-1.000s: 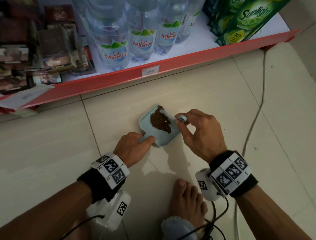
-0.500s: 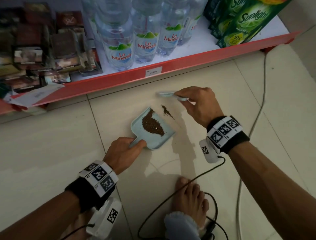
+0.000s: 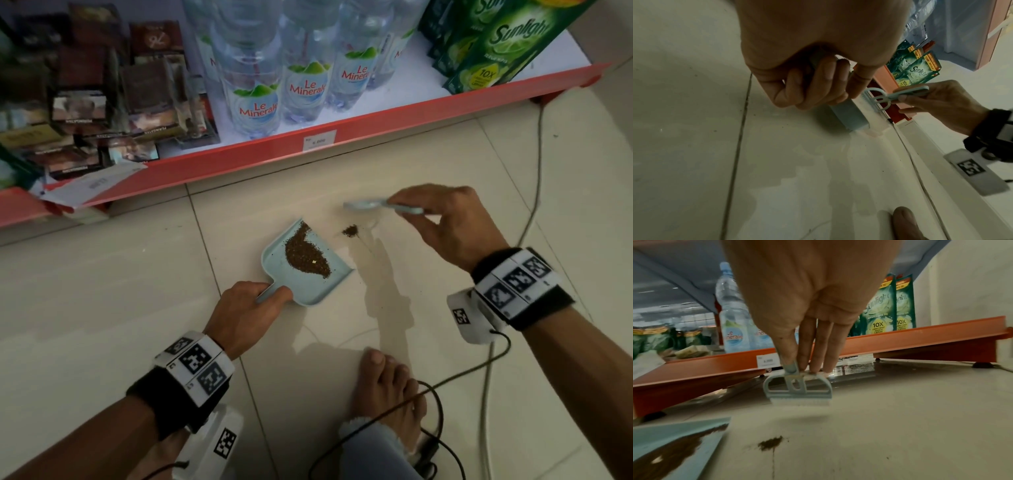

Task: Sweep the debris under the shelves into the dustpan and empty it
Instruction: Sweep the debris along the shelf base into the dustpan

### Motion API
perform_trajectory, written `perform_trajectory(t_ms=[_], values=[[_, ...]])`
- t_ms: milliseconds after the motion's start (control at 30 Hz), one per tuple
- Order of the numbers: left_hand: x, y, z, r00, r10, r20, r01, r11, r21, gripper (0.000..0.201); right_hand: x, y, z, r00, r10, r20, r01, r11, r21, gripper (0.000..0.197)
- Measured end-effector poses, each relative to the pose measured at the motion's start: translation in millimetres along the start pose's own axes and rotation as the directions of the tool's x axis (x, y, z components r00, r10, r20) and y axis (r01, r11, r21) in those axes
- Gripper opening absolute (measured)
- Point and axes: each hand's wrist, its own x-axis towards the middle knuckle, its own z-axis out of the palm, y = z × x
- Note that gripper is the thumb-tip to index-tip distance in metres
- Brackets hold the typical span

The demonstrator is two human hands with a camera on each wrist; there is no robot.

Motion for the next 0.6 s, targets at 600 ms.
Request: perform_trajectory(t_ms=[600], values=[[-2, -8, -8, 0.999, -0.042, -0.029, 0.042, 0.999, -0.027, 0.038, 55, 1, 14, 0.958, 0.251, -0.139, -0.27, 0.952, -0.141, 0.025]])
